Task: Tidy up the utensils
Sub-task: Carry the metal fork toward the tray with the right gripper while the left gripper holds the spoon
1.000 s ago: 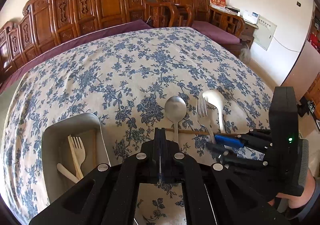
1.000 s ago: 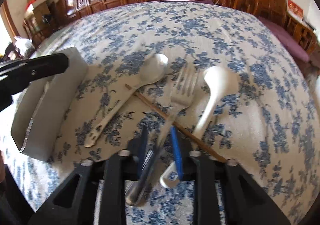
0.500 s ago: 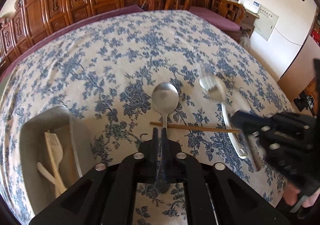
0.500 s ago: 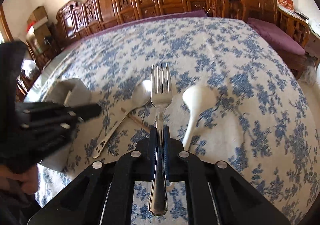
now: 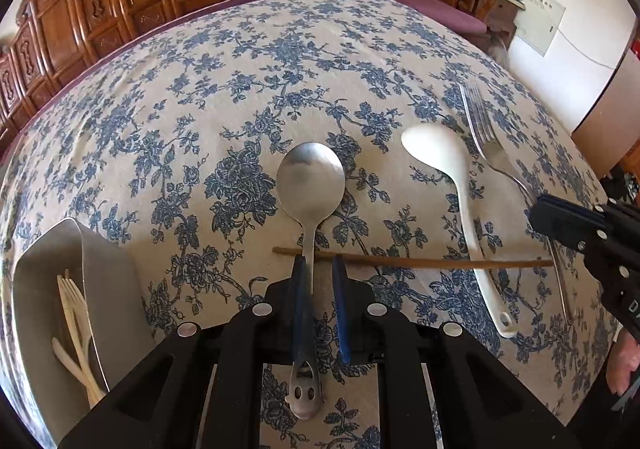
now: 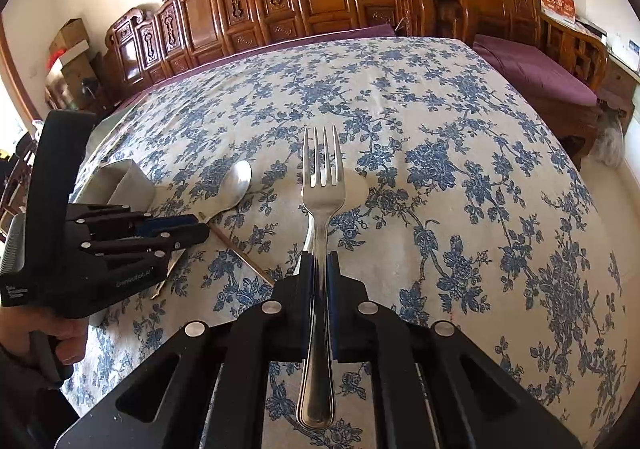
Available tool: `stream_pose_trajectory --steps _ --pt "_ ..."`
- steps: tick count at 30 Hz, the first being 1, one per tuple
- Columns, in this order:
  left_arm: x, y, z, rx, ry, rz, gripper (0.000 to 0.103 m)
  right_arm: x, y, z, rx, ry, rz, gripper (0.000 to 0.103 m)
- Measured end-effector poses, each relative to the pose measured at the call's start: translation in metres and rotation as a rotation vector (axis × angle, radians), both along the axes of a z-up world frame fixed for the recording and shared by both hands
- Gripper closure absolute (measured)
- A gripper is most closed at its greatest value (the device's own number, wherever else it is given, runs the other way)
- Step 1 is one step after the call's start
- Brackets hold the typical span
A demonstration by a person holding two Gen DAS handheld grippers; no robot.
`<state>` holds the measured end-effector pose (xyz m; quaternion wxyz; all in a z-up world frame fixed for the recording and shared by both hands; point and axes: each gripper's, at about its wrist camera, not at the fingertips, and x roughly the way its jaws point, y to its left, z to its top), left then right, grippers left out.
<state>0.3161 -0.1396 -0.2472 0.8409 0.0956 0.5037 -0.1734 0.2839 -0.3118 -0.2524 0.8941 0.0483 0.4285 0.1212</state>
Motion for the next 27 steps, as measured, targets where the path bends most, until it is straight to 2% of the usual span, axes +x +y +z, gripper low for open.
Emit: stream_pose_trajectory --steps 2,4,17,27 --pt "0.003 0.002 -0.001 -0.001 0.012 0.013 0.091 -0.001 0.000 0.001 0.002 -0.003 0.003 0.094" --pt "0.003 0.003 -0.001 0.004 0.004 0.015 0.098 -0.004 0.002 0.003 0.000 -0.007 0.009 0.094" --pt "-0.011 0.000 0.012 0.029 -0.049 -0.001 0.100 -0.017 0.007 0.017 -0.010 -0.035 0.034 0.094" --pt "-0.014 -0.002 0.000 0.046 -0.014 -0.004 0.100 -0.020 0.007 0.021 -0.008 -0.044 0.046 0.094"
